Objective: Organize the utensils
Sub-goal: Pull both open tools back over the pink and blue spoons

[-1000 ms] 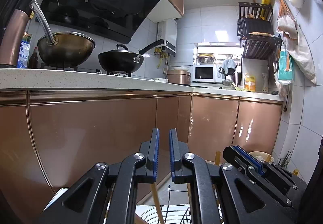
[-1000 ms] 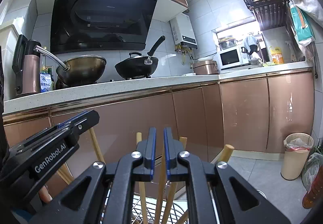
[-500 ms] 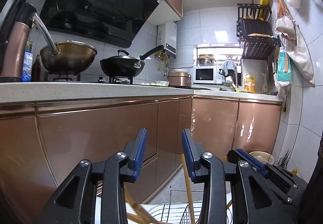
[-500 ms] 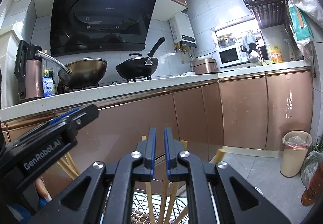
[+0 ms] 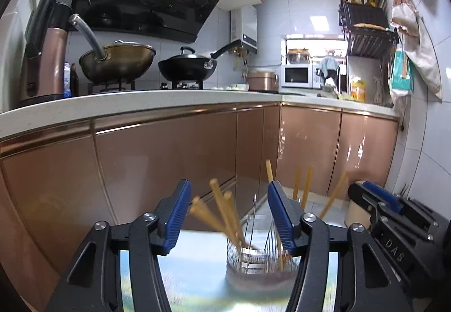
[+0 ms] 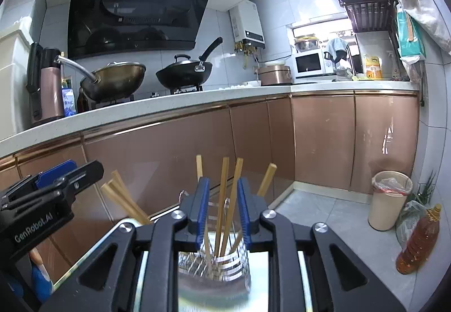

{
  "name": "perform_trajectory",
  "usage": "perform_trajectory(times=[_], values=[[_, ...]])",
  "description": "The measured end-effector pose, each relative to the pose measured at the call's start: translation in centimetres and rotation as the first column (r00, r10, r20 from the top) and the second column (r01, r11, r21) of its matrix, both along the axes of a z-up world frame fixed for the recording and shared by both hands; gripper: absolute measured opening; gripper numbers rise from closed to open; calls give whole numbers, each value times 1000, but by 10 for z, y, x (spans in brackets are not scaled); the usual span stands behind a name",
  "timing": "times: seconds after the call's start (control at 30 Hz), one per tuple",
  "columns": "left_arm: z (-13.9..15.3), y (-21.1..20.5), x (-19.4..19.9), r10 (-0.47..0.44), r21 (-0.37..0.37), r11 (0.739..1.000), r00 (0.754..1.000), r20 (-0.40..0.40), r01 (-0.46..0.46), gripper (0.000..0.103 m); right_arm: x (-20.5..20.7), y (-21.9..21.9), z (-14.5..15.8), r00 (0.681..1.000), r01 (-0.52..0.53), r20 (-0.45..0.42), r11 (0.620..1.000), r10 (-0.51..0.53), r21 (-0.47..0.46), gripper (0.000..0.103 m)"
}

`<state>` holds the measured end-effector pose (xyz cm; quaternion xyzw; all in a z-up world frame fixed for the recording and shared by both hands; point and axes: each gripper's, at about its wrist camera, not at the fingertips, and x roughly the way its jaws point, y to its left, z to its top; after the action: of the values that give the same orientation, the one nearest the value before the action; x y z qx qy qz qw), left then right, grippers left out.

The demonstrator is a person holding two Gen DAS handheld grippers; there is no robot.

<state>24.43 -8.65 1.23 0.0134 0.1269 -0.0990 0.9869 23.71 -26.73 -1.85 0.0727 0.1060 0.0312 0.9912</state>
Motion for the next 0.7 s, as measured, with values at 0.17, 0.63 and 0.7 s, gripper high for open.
perform_trajectory(times=[0.17, 0.63, 0.7], values=[[-7, 9, -22, 25, 22, 999, 998, -51, -24, 62, -24, 5, -4, 999, -1, -44, 1000, 0, -9, 28], [-20, 39, -76, 69, 83, 995, 989, -130, -59, 64, -82, 15, -13, 992, -4, -125, 999, 0, -33, 29], [-22, 43, -81, 77, 88, 994, 987, -140, -65, 64, -88, 17, -13, 991, -10, -132, 999, 5, -36, 29]])
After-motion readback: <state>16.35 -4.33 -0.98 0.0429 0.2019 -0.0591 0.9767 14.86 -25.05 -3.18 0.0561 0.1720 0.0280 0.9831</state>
